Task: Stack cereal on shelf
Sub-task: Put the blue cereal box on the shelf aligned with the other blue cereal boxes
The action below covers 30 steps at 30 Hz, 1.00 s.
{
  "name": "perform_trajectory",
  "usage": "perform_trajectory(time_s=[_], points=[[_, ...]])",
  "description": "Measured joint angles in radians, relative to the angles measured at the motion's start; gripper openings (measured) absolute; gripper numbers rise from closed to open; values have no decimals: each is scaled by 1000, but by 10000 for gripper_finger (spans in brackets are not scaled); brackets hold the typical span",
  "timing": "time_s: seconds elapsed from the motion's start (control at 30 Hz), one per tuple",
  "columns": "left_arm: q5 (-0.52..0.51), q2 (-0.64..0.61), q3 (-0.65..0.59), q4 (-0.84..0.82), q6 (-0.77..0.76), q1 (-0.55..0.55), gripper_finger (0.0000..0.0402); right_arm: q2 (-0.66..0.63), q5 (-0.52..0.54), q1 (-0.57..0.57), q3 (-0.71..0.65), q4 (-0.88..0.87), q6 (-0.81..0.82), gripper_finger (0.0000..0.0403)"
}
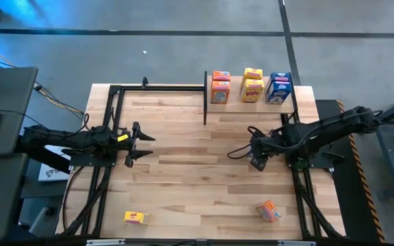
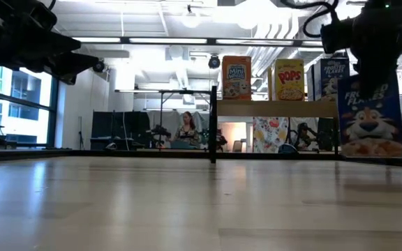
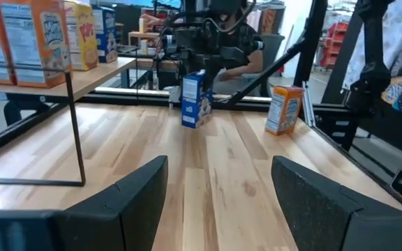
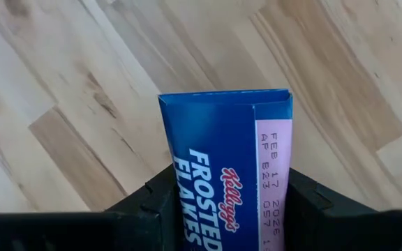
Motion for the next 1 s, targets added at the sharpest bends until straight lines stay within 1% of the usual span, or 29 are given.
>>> perform_trajectory(time_s=[0.2, 0.27, 0.47, 0.63, 0.73, 0.87, 0.93, 1.0], points=[[0, 1, 0, -12, -9, 0, 255, 0, -23, 0, -39, 22, 77, 156], [-20, 1, 0, -13, -21, 0, 258, 0, -25, 0, -43, 22, 88, 156], [-67, 1, 1, -24, -144, 0, 260, 1, -57, 0, -63, 30, 132, 156], [-86, -1, 2, -15, -98, -1, 260, 0, -78, 0, -81, 44, 155, 159], [-109, -1, 2, -15, -59, -1, 260, 1, -90, 0, -83, 41, 156, 174], [-110, -1, 2, -14, -36, -1, 260, 2, -117, 0, -85, 39, 159, 204], [-138, -1, 2, -6, -2, -1, 260, 1, -124, 0, -85, 36, 173, 219], [-158, -1, 2, -9, -16, -1, 260, 1, -130, 0, -85, 28, 177, 232]])
